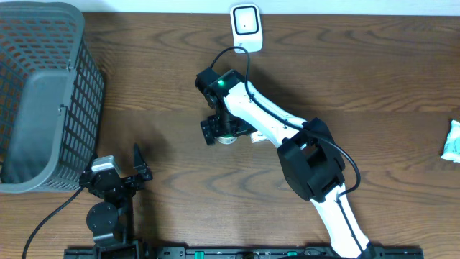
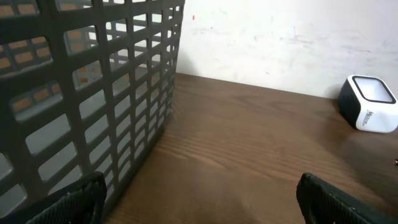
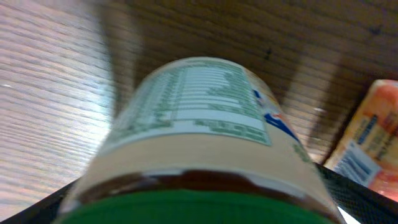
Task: Scan the item barcode
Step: 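Grasp the green-lidded jar with the right gripper and lift it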
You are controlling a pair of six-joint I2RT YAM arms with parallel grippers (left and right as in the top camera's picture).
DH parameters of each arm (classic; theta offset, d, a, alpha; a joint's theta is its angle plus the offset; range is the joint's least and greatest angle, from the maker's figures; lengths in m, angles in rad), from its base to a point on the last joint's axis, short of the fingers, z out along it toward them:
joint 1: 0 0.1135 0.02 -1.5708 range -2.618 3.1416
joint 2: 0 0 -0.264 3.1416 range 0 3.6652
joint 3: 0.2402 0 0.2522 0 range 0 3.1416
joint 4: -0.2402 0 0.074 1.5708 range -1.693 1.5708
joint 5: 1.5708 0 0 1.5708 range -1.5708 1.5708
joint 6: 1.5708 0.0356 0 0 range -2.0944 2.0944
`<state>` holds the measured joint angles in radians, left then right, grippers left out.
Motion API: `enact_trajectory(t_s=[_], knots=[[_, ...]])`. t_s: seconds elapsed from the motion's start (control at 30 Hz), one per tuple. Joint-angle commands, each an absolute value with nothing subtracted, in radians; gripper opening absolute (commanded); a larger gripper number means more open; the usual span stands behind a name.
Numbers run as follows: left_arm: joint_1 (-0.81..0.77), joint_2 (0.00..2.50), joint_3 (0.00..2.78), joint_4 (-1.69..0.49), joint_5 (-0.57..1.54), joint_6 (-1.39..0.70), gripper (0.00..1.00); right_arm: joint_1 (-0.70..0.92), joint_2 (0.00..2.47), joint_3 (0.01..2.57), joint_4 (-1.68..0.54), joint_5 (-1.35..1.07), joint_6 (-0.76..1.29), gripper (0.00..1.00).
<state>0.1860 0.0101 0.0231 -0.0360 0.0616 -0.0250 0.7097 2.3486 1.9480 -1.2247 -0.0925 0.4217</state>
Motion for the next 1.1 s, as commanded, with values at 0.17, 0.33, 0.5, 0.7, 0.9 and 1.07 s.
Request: enact_trajectory(t_s=[0.17,0.33,0.5,0.7,0.9,1.07], knots=[[0.182,0.004,0.004,-0.065,0.067,-0.019,0.98,0.702,2.352,1.97,-1.222,-0.113,0.457,0.72],[0.182,0.004,0.004,-0.065,0.067,-0.019,0.98,0.701,2.353,1.97,-1.222,-0.102,0.474,0.64],[0.182,0.004,0.004,-0.065,0.067,-0.019,0.98,0.701,2.353,1.967,-1.216,-0.06,0.497,0.97],[0.182,0.004,0.004,-0.065,0.067,-0.019,0.98,0.697,2.357,1.967,-1.215,-0.032,0.532,0.99],[0.182,0.004,0.004,-0.065,0.067,-0.019,0.98,0.697,2.358,1.967,-1.215,-0.032,0.538,0.82],[0.182,0.004,0.004,-0.065,0.067,-0.019,0.98,0.701,2.358,1.967,-1.215,-0.032,0.543,0.69]])
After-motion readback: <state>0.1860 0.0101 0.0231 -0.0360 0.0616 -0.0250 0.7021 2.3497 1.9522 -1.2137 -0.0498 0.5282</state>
